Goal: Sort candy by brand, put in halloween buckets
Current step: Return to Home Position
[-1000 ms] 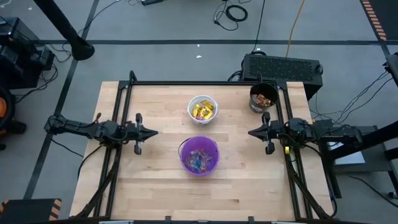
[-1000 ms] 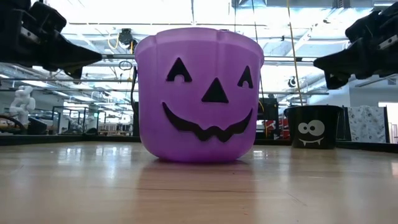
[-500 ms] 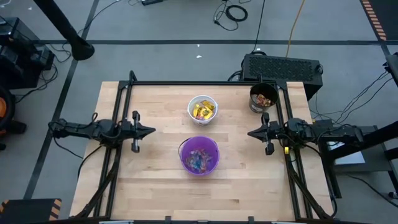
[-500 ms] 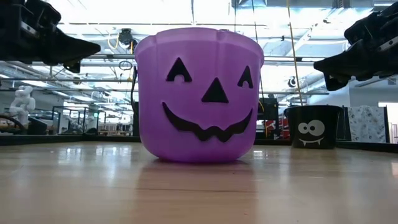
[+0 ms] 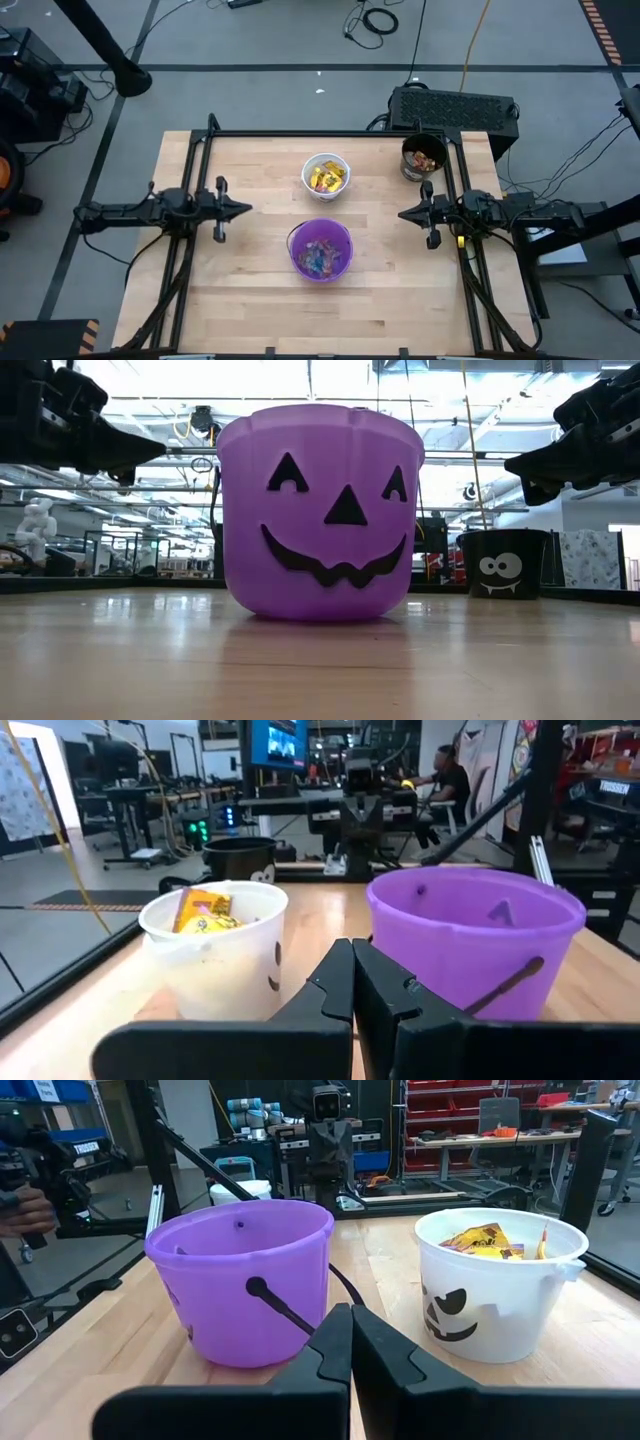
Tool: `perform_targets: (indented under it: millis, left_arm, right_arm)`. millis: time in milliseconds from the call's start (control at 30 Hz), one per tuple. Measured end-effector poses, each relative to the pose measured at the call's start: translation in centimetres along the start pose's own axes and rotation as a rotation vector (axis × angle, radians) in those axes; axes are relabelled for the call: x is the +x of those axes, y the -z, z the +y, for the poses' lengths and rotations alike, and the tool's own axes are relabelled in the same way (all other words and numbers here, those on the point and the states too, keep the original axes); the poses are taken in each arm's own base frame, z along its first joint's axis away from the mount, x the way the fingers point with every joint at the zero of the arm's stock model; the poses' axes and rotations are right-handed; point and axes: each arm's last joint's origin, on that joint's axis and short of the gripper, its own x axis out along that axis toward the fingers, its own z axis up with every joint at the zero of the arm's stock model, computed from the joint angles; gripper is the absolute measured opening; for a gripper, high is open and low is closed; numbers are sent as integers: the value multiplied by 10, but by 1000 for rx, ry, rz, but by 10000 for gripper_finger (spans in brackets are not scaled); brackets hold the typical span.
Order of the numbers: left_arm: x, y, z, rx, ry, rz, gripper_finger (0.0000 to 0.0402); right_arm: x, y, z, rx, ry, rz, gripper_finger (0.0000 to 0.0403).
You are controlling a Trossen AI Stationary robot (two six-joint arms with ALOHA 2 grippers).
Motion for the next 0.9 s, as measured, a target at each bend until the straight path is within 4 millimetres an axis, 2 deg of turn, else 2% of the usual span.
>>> perform_targets:
  millis: [267,400,900]
  left_arm:
    - [3,5,0,-44,-13,58,7]
    - [4,4,1,-48,-30,55,20]
    - [4,4,1,-48,-37,53,23]
  right_arm:
    - [0,0,0,0,0,0,0]
    - [0,0,0,0,0,0,0]
    - [0,0,0,0,0,1,0]
